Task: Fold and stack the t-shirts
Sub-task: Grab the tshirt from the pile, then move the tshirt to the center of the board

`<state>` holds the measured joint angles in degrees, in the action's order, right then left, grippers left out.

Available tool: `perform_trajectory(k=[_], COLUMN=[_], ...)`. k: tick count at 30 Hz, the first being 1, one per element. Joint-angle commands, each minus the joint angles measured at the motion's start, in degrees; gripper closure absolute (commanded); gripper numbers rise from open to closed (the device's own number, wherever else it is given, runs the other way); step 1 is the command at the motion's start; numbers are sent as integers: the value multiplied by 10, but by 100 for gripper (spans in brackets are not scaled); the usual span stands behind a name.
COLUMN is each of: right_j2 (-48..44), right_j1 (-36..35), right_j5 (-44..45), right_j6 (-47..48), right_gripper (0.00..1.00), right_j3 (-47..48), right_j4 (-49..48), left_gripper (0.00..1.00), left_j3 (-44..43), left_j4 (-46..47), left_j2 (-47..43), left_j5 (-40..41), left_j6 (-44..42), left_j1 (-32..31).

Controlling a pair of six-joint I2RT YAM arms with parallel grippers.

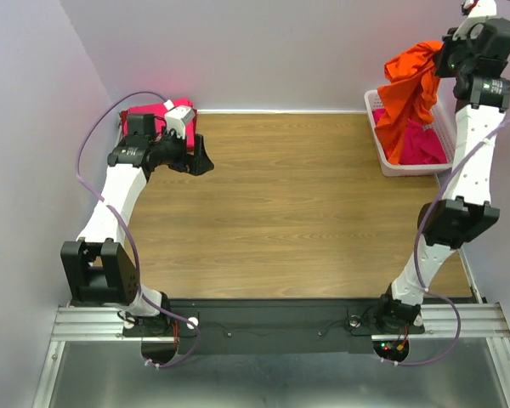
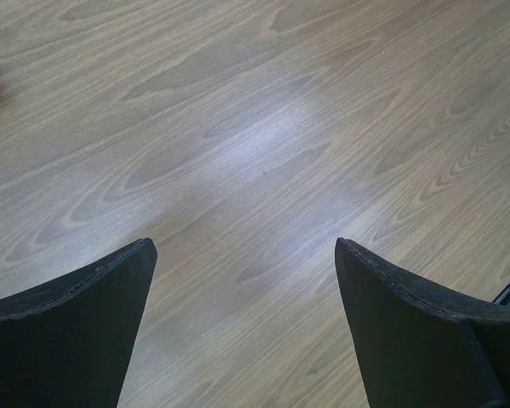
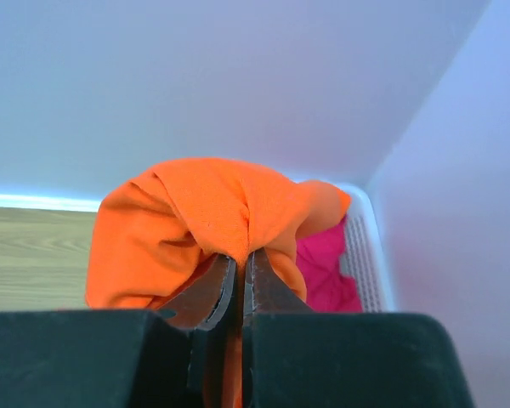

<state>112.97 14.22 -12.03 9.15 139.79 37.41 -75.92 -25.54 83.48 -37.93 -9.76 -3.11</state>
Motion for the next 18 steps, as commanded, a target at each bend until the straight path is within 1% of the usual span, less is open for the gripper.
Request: perform_trajectory(k=[1,2,4,7,9,10,11,15,16,18], right_j2=[-60,-70,-100,-143,-165,-192,-205,-264,-275,-278], right_j1=[-1,-1,-2,-3,-9,-18,-27,-95,-126,-155], right_j5=[-99,-139,-181,-283,-313,-329,-345,-339,-330,-324], right_j6=[-25,-43,-62,-113,-148,-155,-159,-152,-157,-170], right_gripper=[99,99,99,99,99,99,99,99,100,99], right_j3=[12,10,5,-26,-78,-100,-148,-254,-268,-283], right_j4=[-43,-45,-49,-62,-73,-77,-81,-96,-100,-118], left_gripper=[1,1,1,1,1,1,1,1,1,1], left_j3=[-24,-25,-26,-25,-25,-27,-27,-32,-33,-34], left_j4=[16,17,20,23,25,27,28,32,32,34], left_j2=[-31,-31,-36,-45,-53,-56,-60,-73,-75,-78], left_j5=[-35,-39,-49,-59,-60,-60,-60,-59,-60,-67], left_j6=[11,14,17,19,19,20,19,18,18,18], left_j1=[13,14,22,27,27,41,42,47,48,50])
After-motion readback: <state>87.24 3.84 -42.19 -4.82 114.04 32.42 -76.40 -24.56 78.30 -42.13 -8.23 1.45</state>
